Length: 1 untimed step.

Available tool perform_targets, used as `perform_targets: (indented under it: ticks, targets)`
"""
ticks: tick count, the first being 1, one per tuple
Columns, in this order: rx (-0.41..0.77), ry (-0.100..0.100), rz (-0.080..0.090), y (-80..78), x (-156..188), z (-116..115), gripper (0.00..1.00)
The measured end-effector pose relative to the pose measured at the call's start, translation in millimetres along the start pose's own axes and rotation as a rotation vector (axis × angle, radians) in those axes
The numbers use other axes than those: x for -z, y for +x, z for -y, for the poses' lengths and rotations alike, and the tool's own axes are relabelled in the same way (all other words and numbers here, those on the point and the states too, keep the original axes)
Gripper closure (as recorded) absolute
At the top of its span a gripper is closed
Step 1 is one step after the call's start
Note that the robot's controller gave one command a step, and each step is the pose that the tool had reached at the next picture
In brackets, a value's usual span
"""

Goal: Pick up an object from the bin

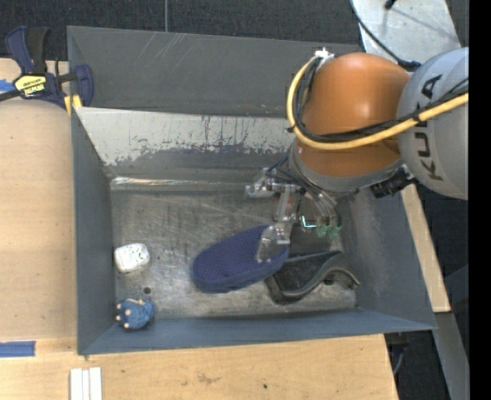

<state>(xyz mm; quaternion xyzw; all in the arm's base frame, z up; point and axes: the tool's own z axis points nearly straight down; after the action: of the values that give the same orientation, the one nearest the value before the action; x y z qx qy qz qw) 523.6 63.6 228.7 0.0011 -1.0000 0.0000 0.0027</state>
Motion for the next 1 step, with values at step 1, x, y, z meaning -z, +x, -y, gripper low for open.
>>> perform_targets:
  ticks: [1]
  targets:
    - [-0.003,-0.001,0.009,-1.6,4.4,0.5,1.00]
